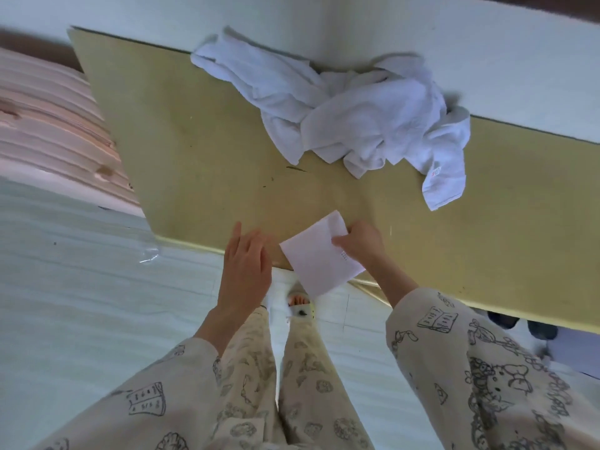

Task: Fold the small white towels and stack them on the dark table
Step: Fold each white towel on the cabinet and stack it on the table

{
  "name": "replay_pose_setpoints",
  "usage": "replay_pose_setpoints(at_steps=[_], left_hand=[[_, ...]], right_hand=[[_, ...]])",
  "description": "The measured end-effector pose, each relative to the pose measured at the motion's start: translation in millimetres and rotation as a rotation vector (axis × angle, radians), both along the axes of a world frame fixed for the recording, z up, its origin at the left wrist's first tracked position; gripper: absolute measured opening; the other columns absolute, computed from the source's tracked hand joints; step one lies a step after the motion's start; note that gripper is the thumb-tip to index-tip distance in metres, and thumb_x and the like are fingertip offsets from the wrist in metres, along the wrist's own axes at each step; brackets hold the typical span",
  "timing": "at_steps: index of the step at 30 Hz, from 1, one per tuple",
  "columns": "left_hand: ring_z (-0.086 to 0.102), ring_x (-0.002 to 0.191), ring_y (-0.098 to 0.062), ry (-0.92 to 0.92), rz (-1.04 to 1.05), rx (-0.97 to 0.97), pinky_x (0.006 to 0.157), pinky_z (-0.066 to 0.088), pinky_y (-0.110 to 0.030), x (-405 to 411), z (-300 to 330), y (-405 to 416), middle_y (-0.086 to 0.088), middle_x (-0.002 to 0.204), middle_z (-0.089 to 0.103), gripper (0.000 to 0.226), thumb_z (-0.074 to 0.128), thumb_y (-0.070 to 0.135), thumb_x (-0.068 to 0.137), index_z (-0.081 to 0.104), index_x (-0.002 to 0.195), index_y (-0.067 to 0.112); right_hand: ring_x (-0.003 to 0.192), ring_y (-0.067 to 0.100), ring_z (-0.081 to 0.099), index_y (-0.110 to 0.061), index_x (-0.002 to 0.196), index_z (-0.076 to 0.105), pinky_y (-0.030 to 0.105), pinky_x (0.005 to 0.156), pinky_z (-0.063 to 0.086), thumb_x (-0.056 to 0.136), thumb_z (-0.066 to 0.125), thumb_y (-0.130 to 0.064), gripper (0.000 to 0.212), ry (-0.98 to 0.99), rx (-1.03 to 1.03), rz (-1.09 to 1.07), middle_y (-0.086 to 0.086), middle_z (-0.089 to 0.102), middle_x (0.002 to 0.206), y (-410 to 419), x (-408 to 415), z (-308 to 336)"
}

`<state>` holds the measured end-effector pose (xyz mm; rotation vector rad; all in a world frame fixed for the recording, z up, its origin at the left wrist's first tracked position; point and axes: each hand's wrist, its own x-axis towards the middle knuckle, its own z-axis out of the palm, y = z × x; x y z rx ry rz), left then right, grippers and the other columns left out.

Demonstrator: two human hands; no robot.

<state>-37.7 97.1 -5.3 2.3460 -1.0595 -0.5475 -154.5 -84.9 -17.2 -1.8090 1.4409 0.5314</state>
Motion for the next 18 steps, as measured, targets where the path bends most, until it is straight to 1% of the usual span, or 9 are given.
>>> replay_pose_setpoints(at_steps=[1, 3, 6, 9, 12, 14, 15, 16, 18], left_hand=[[0.026, 0.138, -0.034, 0.016, 0.048, -0.005, 0.111, 0.027, -0.044, -0.5, 3.4, 5.2, -0.016, 0.123, 0.057, 0.045, 0.026, 0.020, 0.091, 0.061, 0.112, 0.002], [0.027, 0.136, -0.024, 0.044, 0.155, -0.020, 0.111, 0.028, -0.043, -2.2, 10.2, 16.8, -0.014, 0.122, 0.058, 0.034, 0.034, 0.010, 0.092, 0.062, 0.111, 0.003], [0.022, 0.139, -0.019, 0.153, 0.311, -0.018, 0.110, 0.025, -0.031, -7.6, 23.3, 38.4, -0.005, 0.128, 0.054, 0.030, 0.039, 0.007, 0.096, 0.058, 0.118, 0.011], [0.024, 0.138, -0.014, 0.223, 0.401, -0.011, 0.099, 0.021, -0.016, -13.7, 40.7, 69.6, 0.000, 0.132, 0.051, 0.030, 0.038, 0.012, 0.097, 0.055, 0.121, 0.018], [0.039, 0.130, -0.016, 0.239, 0.499, -0.042, 0.101, 0.027, -0.020, -17.6, 66.5, 116.0, -0.001, 0.128, 0.054, 0.029, 0.040, 0.014, 0.097, 0.056, 0.120, 0.017], [0.050, 0.120, -0.017, 0.214, 0.598, -0.069, 0.098, 0.031, -0.018, -21.0, 83.9, 156.0, -0.002, 0.124, 0.057, 0.028, 0.042, 0.013, 0.096, 0.058, 0.119, 0.015], [0.052, 0.117, -0.017, 0.202, 0.656, -0.078, 0.095, 0.032, -0.016, -24.0, 92.5, 178.2, -0.002, 0.123, 0.058, 0.028, 0.042, 0.013, 0.096, 0.058, 0.118, 0.015], [0.053, 0.116, -0.017, 0.193, 0.718, -0.084, 0.093, 0.031, -0.014, -28.2, 101.1, 201.5, -0.001, 0.124, 0.058, 0.028, 0.042, 0.013, 0.096, 0.058, 0.119, 0.015], [0.054, 0.115, -0.017, 0.165, 0.836, -0.084, 0.090, 0.031, -0.012, -40.3, 117.8, 252.1, -0.001, 0.125, 0.058, 0.029, 0.042, 0.014, 0.096, 0.058, 0.120, 0.015]], right_hand=[[0.090, 0.030, 0.055, -0.010, 0.078, 0.054, 0.029, 0.067, 0.037, 0.083, 0.056, -0.027, 0.017, -0.007, -0.012, 0.039, 0.008, 0.058, 0.082, 2.3, 0.9, 2.6], [0.084, 0.026, 0.054, -0.012, 0.083, 0.051, 0.029, 0.064, 0.037, 0.084, 0.056, -0.025, 0.014, -0.049, 0.010, 0.076, 0.005, 0.055, 0.082, 6.9, 4.4, 12.1], [0.068, 0.021, 0.047, -0.014, 0.067, 0.039, 0.027, 0.052, 0.031, 0.082, 0.056, -0.017, 0.023, -0.124, 0.046, 0.131, 0.000, 0.044, 0.065, 15.2, 14.6, 28.8], [0.058, 0.016, 0.040, -0.016, 0.063, 0.035, 0.028, 0.055, 0.030, 0.083, 0.056, -0.014, 0.029, -0.197, 0.052, 0.245, -0.001, 0.039, 0.060, 32.6, 35.0, 53.0], [0.058, 0.015, 0.044, -0.017, 0.063, 0.040, 0.024, 0.055, 0.033, 0.084, 0.057, -0.017, 0.027, -0.249, 0.113, 0.386, -0.003, 0.044, 0.061, 67.6, 59.6, 79.8], [0.052, 0.014, 0.035, -0.017, 0.055, 0.033, 0.026, 0.051, 0.027, 0.079, 0.058, -0.020, 0.035, -0.336, 0.179, 0.448, -0.005, 0.037, 0.053, 100.9, 76.0, 98.7], [0.051, 0.015, 0.033, -0.016, 0.053, 0.029, 0.030, 0.052, 0.025, 0.074, 0.058, -0.021, 0.036, -0.371, 0.187, 0.498, -0.005, 0.033, 0.050, 119.5, 84.7, 106.7], [0.053, 0.017, 0.036, -0.016, 0.053, 0.030, 0.032, 0.054, 0.026, 0.071, 0.060, -0.019, 0.035, -0.378, 0.168, 0.565, -0.004, 0.035, 0.051, 139.8, 94.0, 113.5], [0.065, 0.021, 0.046, -0.019, 0.058, 0.037, 0.029, 0.056, 0.031, 0.076, 0.061, -0.016, 0.030, -0.335, 0.092, 0.774, -0.001, 0.043, 0.060, 187.4, 110.8, 128.0]])
